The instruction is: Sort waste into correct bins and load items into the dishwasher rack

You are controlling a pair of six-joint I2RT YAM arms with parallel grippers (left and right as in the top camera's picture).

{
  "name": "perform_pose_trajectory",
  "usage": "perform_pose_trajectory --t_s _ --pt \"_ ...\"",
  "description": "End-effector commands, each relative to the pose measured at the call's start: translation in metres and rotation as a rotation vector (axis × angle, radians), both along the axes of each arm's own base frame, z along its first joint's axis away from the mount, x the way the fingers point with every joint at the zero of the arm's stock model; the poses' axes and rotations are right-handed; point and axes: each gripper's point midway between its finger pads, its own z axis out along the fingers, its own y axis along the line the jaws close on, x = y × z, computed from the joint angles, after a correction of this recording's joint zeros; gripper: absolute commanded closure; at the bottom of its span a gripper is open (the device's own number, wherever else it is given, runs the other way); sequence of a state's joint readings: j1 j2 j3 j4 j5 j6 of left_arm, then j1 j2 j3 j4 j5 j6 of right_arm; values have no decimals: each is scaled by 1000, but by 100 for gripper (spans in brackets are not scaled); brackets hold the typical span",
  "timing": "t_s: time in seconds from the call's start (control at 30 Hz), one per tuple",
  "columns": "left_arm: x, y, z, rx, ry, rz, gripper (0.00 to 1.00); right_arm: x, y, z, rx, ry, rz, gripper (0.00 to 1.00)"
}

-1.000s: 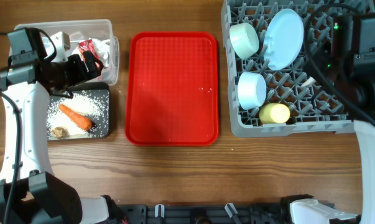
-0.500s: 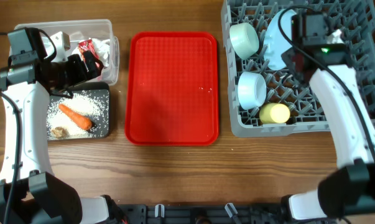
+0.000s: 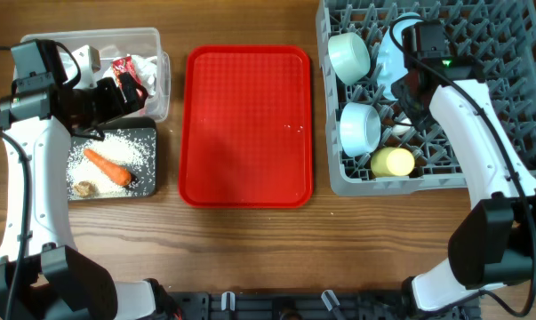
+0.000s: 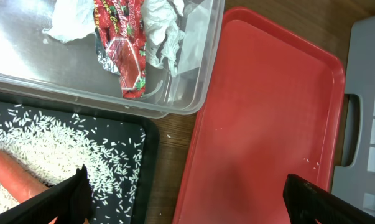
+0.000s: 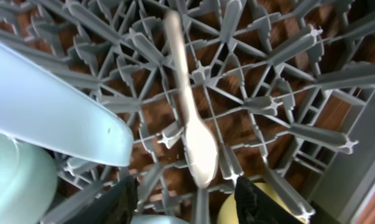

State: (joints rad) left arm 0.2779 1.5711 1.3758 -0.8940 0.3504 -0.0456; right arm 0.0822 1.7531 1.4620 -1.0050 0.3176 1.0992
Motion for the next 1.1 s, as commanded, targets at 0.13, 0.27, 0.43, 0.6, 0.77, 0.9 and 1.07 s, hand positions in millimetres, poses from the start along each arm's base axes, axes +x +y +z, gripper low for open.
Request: perform_pose_trajectory --t_s 0.13,0.27,0.43,0.6,0.77,0.9,1.07 --pt "3 1 5 -1 -20 -15 0 -11 19 65 -48 -54 482 51" --pt "3 1 5 -1 -20 -15 0 -44 81 151 -29 -322 1084 4" --pt "3 1 5 -1 -20 -15 0 -103 85 225 -144 -557 1162 0" --pt "3 1 5 -2 -20 -14 0 -153 79 254 -225 -653 1165 0" --pt "3 1 5 -1 -20 -15 0 -169 67 256 -437 -611 1277 0" --pt "3 1 5 -2 -20 -14 0 -158 46 247 -379 -585 1048 0" --pt "3 1 5 -1 -20 -15 0 -121 42 218 -474 -721 986 0"
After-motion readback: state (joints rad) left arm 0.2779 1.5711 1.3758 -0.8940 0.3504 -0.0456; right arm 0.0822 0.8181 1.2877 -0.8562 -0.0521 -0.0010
